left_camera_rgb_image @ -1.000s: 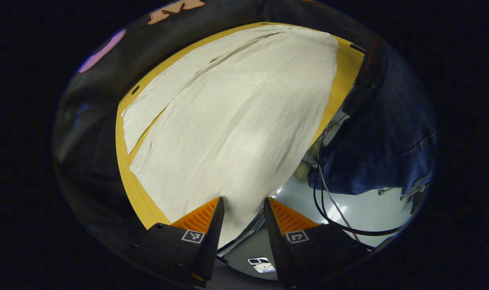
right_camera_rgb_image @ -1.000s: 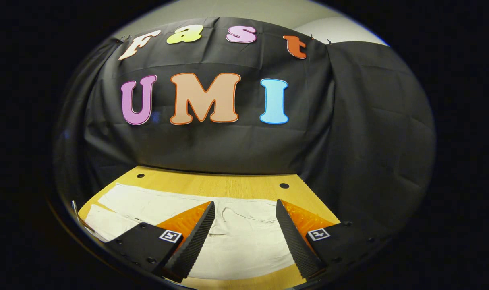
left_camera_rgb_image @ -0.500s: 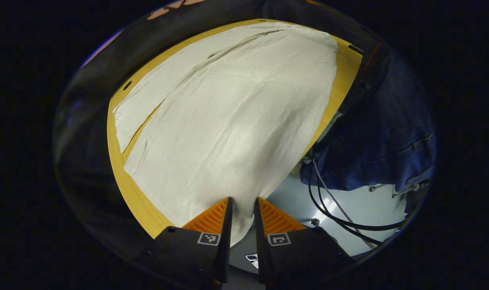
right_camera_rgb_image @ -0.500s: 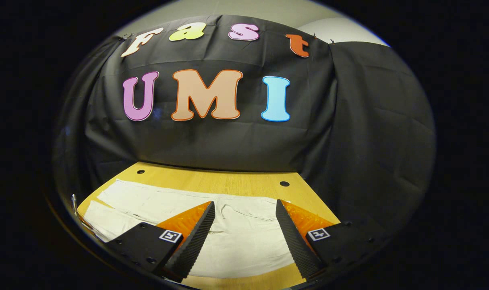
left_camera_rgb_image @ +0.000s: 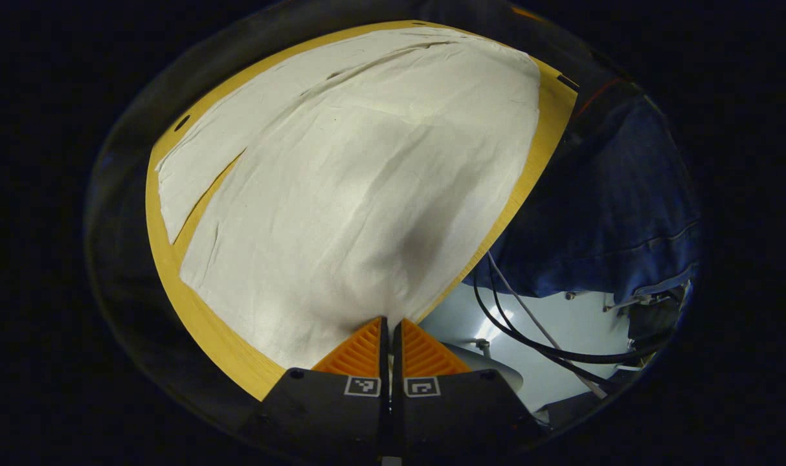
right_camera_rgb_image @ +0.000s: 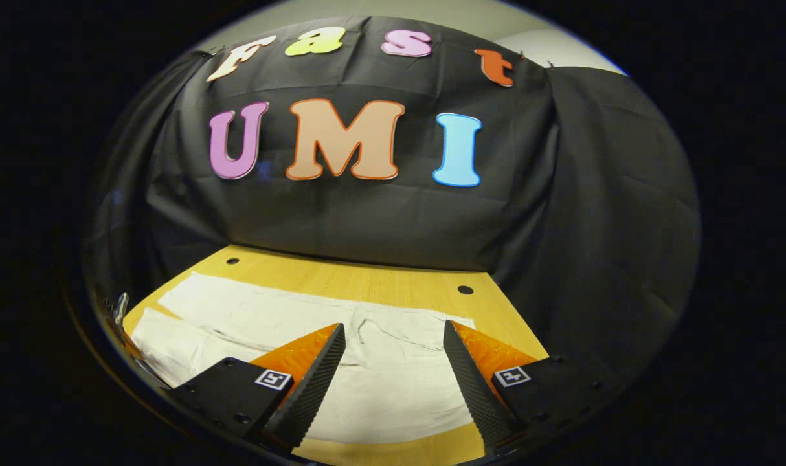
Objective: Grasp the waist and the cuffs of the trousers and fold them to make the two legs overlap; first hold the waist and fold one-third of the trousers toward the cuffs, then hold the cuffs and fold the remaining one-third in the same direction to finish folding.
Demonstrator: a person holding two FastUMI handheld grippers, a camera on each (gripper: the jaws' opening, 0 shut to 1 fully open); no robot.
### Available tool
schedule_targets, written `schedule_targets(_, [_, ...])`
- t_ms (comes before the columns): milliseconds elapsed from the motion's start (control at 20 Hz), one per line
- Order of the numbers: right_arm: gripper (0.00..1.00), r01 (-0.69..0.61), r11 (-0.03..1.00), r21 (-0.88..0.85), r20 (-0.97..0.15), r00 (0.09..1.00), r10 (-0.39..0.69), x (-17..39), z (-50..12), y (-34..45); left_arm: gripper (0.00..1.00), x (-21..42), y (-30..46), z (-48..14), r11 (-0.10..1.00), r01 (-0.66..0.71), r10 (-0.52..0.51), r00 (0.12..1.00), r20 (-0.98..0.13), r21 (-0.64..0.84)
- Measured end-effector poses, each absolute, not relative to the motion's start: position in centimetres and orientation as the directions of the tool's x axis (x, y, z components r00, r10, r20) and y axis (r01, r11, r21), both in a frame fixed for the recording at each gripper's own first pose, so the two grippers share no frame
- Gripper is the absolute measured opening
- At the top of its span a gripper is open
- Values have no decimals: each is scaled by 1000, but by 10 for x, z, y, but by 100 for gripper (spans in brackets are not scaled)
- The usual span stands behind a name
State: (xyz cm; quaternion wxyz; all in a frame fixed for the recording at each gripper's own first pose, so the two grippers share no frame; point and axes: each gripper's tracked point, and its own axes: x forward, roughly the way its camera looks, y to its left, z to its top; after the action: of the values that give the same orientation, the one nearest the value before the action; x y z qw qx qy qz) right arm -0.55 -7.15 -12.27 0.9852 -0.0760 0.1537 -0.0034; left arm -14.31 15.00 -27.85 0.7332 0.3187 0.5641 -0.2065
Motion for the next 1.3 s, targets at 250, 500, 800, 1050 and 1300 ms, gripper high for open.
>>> schedule_targets(250, [98,-283,889,-361,-501,863,71,-18,-190,-83,0,-136,150,-276,704,676,59,250,-966,218])
schedule_targets(500, [98,-544,723,-427,-709,697,105,-42,-265,-115,0,-135,151,-277,681,701,74,219,-973,209])
schedule_targets(800, [99,-768,546,-334,-885,455,99,-69,-326,-144,0,-134,151,-277,688,696,91,198,-976,206])
schedule_targets(1050, [98,-844,480,-238,-945,315,85,-76,-354,-152,0,-134,151,-277,708,673,107,200,-974,216])
schedule_targets(1300, [86,-890,440,-118,-981,173,87,-86,-368,-150,0,-134,151,-278,709,671,125,183,-975,217])
